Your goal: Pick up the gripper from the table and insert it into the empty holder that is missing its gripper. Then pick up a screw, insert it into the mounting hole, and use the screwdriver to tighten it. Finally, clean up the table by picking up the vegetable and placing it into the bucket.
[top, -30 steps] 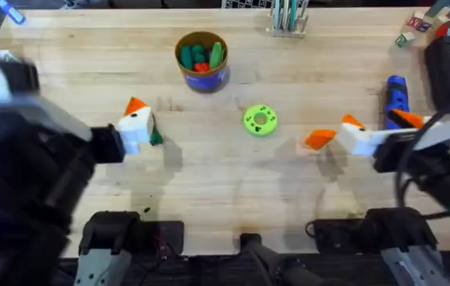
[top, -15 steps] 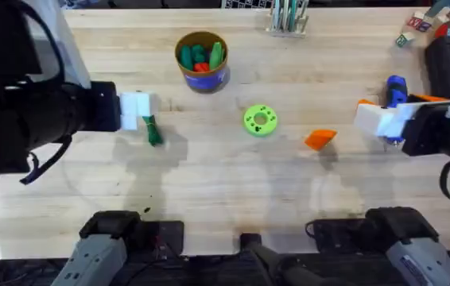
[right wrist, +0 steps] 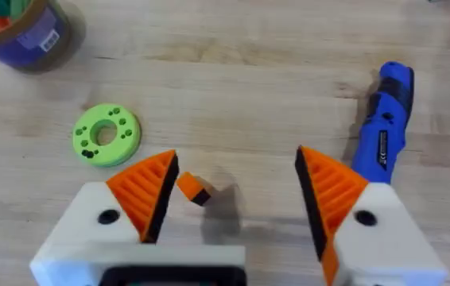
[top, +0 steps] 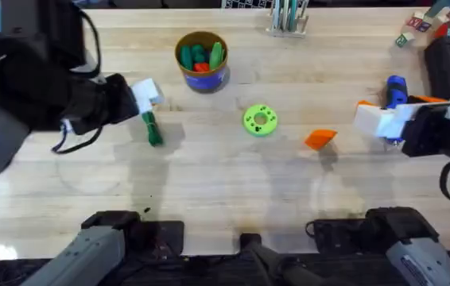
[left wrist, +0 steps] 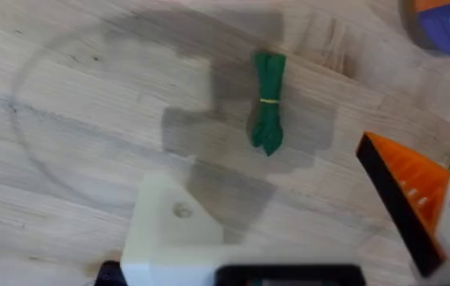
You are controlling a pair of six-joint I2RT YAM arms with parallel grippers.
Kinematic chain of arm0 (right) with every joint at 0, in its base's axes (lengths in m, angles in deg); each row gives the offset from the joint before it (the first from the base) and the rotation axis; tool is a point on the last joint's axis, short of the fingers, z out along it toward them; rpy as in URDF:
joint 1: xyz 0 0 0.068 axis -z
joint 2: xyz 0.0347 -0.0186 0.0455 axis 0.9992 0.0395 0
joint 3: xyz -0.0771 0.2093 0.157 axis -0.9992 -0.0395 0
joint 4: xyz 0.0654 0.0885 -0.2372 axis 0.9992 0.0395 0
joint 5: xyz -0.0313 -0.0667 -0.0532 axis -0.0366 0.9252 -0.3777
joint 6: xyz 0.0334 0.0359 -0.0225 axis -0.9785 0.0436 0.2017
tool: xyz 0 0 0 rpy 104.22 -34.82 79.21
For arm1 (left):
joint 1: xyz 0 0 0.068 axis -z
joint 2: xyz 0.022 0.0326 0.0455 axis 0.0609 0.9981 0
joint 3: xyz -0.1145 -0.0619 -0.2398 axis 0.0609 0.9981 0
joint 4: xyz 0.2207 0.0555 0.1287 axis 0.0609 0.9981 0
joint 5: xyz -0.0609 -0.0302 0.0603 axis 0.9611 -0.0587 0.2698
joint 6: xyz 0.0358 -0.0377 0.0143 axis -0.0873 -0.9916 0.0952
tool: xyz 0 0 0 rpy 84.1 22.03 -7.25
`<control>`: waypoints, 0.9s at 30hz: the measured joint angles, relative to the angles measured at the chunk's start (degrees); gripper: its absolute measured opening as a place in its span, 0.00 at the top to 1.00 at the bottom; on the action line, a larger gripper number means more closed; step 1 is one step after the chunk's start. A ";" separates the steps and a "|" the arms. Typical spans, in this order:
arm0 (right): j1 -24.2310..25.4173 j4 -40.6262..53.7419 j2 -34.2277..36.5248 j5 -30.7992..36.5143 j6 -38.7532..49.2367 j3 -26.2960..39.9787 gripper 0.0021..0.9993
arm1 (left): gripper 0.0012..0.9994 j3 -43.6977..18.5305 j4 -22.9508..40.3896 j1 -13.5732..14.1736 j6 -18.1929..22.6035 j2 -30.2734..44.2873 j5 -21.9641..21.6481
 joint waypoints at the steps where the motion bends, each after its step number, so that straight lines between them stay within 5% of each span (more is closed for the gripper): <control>1: 0.00 0.02 0.01 0.00 0.00 0.00 0.09 | 0.01 0.00 -0.28 0.00 -0.85 1.82 0.43; 5: 0.00 0.00 0.00 0.00 0.00 0.00 0.09 | 0.03 0.00 -1.91 0.00 -3.22 9.84 2.33; 11: 0.00 0.00 0.00 0.00 0.00 0.00 0.09 | 0.91 0.00 -2.21 0.08 -4.58 18.64 3.36; 13: 0.00 0.00 0.00 0.00 0.00 0.00 0.09 | 0.98 0.00 -1.37 0.65 -4.15 18.15 3.58; 16: 0.00 0.01 0.00 0.00 0.00 0.00 0.09 | 0.90 0.00 -0.52 3.13 -2.19 15.20 4.41; 18: 0.00 0.00 0.00 0.00 0.00 0.00 0.09 | 0.75 0.00 -0.39 6.01 -0.22 12.14 5.22; 23: 0.00 0.00 0.00 0.00 0.00 0.00 0.09 | 0.04 0.00 -2.17 16.58 3.58 3.12 8.81; 27: 0.00 0.00 0.00 0.00 0.00 0.00 0.09 | 0.01 -0.02 -9.60 25.35 5.00 -2.12 11.55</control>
